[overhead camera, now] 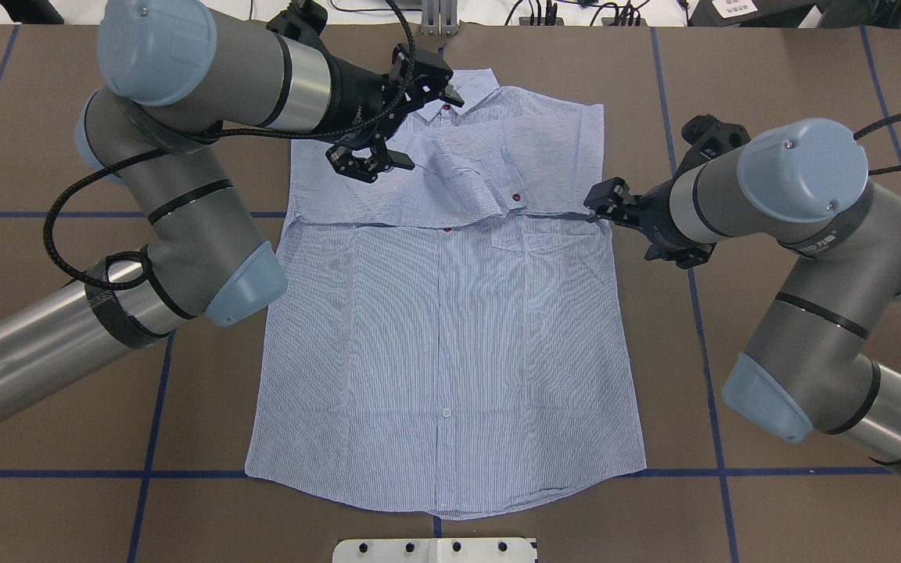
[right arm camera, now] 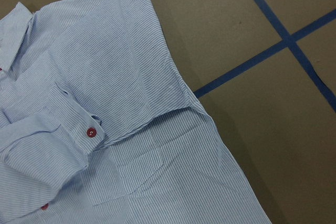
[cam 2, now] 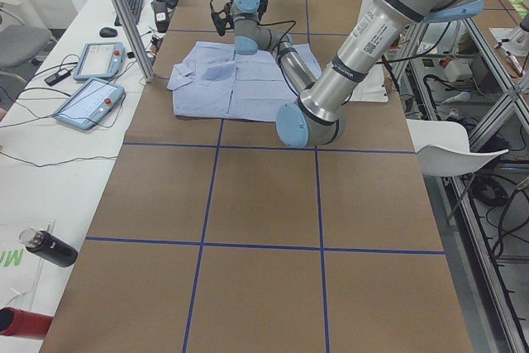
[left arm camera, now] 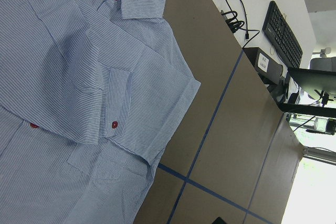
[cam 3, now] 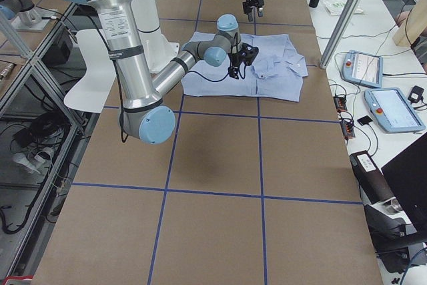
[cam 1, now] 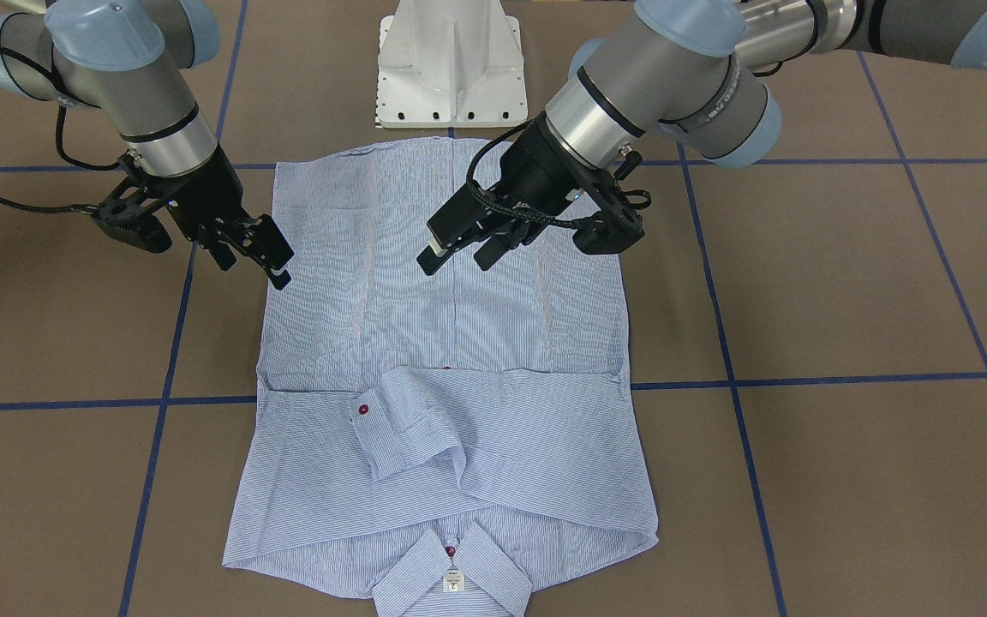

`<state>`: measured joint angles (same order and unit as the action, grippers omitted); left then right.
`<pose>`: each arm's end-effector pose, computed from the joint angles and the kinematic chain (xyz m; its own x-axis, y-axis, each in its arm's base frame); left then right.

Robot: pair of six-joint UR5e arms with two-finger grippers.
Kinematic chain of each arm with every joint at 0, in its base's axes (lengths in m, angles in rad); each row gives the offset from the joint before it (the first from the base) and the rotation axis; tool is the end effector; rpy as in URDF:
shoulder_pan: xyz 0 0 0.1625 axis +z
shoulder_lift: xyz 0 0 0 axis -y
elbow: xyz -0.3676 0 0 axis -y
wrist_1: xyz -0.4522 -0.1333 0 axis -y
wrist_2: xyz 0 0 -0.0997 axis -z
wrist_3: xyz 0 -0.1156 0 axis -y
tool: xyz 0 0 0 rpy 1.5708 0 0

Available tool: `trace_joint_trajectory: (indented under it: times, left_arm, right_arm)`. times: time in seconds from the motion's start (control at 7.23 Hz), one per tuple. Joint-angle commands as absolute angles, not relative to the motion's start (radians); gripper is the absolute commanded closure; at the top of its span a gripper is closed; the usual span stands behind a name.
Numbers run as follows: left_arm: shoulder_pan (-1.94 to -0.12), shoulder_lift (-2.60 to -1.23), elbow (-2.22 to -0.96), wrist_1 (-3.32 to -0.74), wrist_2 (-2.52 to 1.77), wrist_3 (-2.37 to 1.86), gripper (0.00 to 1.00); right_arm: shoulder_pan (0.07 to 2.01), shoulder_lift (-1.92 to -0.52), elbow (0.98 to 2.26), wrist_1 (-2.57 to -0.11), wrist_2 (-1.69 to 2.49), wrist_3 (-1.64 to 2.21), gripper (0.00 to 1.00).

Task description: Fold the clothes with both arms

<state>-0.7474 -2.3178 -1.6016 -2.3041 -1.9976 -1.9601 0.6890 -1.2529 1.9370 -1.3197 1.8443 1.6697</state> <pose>0.4428 -0.5269 0.0217 -0.0793 -0.3975 -0.9142 0.3087 0.8622 -0.4017 -0.4091 -0.4692 0.2117 0.4121 0.4626 0.7849 -0.4874 0.8398 -0.2390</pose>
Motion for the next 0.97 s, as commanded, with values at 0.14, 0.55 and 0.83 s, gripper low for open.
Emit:
trace_joint_trajectory:
  times: [0.14,0.55,0.83]
  left_arm:
    - [-0.779,-2.269,-1.612,-2.304,-2.005,-1.935,0.05]
    - [-0.885,-2.122,-1.626,-2.310,-2.127,-1.661,0.04]
    - [-0.977,-2.008,-1.663,-2.312,-2.241,-1.537,0.04]
  right_arm:
    - [0.664,-1.121,1.816,-1.319,1.728,1.675,0.01]
    - [0.673,-0.930,1.486,-1.065,1.628,1.677,0.02]
    - [0.672,-0.839,1.334,-1.006,1.592,1.692,0.02]
